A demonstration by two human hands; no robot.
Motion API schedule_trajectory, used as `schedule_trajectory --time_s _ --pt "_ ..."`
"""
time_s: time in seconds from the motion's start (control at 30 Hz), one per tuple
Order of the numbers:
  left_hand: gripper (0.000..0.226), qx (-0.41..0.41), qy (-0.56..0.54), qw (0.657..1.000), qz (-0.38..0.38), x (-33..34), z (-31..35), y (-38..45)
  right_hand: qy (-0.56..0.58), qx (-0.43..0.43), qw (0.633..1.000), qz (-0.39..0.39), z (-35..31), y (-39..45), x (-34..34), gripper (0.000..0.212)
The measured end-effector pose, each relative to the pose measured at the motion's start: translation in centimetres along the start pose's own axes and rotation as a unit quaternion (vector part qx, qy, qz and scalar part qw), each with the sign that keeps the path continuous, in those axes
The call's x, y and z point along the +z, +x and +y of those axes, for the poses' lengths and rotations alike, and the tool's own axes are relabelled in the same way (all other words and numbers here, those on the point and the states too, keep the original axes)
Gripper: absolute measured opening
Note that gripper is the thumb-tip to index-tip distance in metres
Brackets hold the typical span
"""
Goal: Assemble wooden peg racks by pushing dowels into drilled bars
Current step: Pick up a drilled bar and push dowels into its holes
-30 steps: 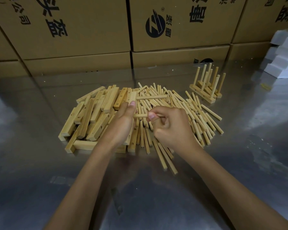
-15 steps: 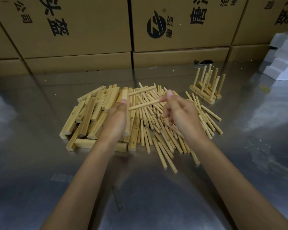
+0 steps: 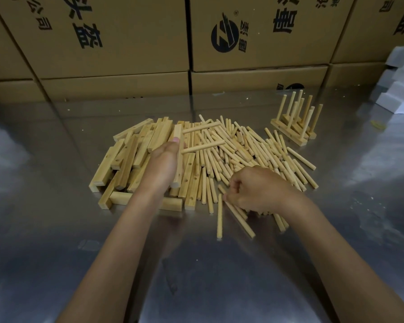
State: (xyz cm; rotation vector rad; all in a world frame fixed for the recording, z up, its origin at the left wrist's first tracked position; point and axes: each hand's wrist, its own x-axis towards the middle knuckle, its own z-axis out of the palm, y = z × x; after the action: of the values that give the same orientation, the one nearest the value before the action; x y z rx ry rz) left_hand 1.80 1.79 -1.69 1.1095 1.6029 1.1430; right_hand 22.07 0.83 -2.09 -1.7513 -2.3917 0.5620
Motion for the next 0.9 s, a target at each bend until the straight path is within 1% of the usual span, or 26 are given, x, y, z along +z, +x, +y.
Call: schedule_trajectory --time_s 0.13,0.23,0.3,0.4,0.47,0.53,0.63,0.7,0.8,0.9 --pt "0.047 0.007 0.001 1.000 -0.009 0.3 -0.1 0.4 -0.045 -0.022 0.998 0.022 -0.9 -0.3 0.7 0.023" --pt "0.043 -0.005 -0.019 1.000 -0.013 0.3 -0.1 0.5 -0.004 -0.026 0.999 0.042 -0.8 -0.1 0.6 0.012" --pt "0.040 -0.014 -0.041 0.999 -0.015 0.3 0.0 0.4 0.019 -0.040 0.996 0.080 -0.5 0.0 0.3 0.010" --pt "0.037 -0.028 -0.082 0.996 -0.011 0.4 0.1 0.2 0.080 -0.117 0.977 0.157 -1.0 -0.1 0.1 0.010" --pt "0.036 -0.036 -0.096 0.995 -0.010 0.7 0.1 0.0 0.122 -0.177 0.962 0.169 -2.1 -0.4 0.3 0.005" --pt "0.037 -0.047 -0.098 0.994 -0.007 0.8 0.2 -0.3 0.076 -0.217 0.953 0.197 -2.8 -0.8 0.6 0.003" --pt "0.037 -0.055 -0.109 0.993 -0.003 0.7 0.3 -0.4 -0.002 -0.230 0.939 0.255 -3.1 -1.1 0.6 0.010" --pt "0.038 -0.050 -0.112 0.992 -0.003 0.6 0.4 -0.4 -0.020 -0.240 0.932 0.270 -3.2 -1.1 0.5 0.013" --pt "0.039 -0.051 -0.115 0.992 0.003 0.5 0.4 -0.4 -0.046 -0.269 0.917 0.290 -3.4 -1.2 0.7 0.012" --pt "0.039 -0.055 -0.104 0.993 0.014 0.7 0.6 -0.6 -0.052 -0.293 0.904 0.305 -3.7 -1.3 0.9 0.014"
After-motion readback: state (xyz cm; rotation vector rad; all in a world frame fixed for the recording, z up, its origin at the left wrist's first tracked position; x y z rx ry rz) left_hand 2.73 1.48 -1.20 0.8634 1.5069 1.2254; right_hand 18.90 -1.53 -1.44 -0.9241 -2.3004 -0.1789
